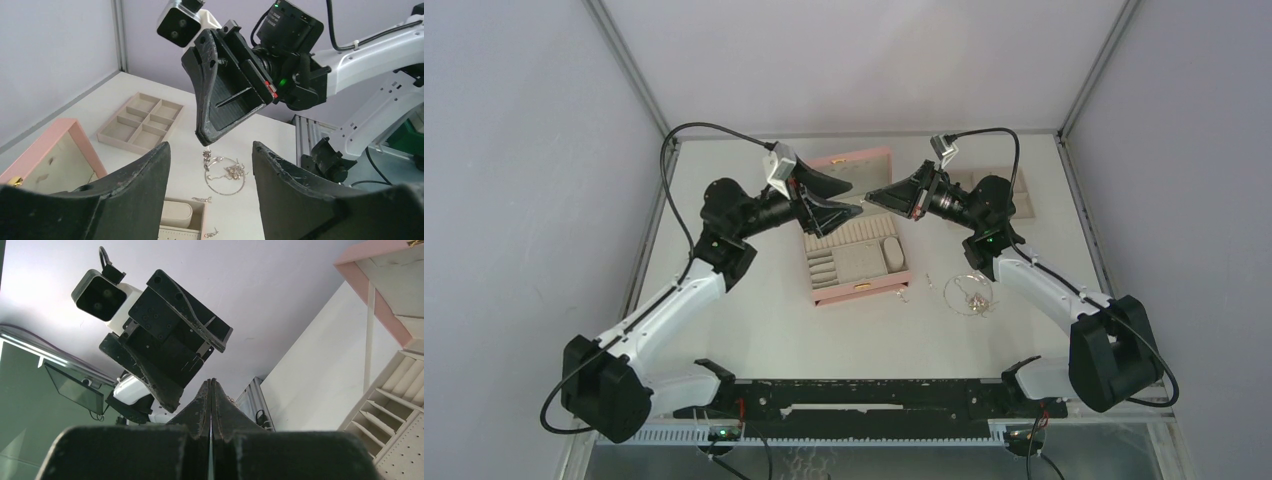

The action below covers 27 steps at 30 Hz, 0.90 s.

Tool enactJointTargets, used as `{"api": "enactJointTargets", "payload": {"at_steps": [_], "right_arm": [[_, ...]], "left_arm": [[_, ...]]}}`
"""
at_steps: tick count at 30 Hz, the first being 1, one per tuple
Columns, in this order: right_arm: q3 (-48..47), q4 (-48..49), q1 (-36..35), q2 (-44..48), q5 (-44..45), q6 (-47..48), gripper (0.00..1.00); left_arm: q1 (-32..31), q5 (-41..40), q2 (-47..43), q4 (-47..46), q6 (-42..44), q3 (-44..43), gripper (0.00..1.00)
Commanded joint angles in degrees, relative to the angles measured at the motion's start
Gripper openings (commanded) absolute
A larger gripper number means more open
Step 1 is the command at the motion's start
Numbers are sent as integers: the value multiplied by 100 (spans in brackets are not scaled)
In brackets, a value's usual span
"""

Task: Organize the mixed jewelry
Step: Pick up the jewelry from the center of the board.

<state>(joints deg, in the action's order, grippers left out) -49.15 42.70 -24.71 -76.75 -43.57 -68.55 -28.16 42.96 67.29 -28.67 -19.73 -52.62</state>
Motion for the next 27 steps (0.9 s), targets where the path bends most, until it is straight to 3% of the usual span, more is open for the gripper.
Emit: {"api": "enactJointTargets", "payload": {"at_steps": [1, 11, 19, 27], "right_arm": [[-190, 258, 20, 15, -97, -10, 0], [-191, 259, 23, 98, -55, 8, 0], [-192, 475, 22, 74, -127, -82, 0], [-192, 513, 26, 45, -177, -108, 0]], "left_arm": [[-31, 318, 12, -491, -79, -39, 65], [-24, 449, 105, -412, 58, -17, 63], [-23, 369, 117, -412, 105, 70, 54], [-27, 273, 170, -412, 82, 103, 51]]}}
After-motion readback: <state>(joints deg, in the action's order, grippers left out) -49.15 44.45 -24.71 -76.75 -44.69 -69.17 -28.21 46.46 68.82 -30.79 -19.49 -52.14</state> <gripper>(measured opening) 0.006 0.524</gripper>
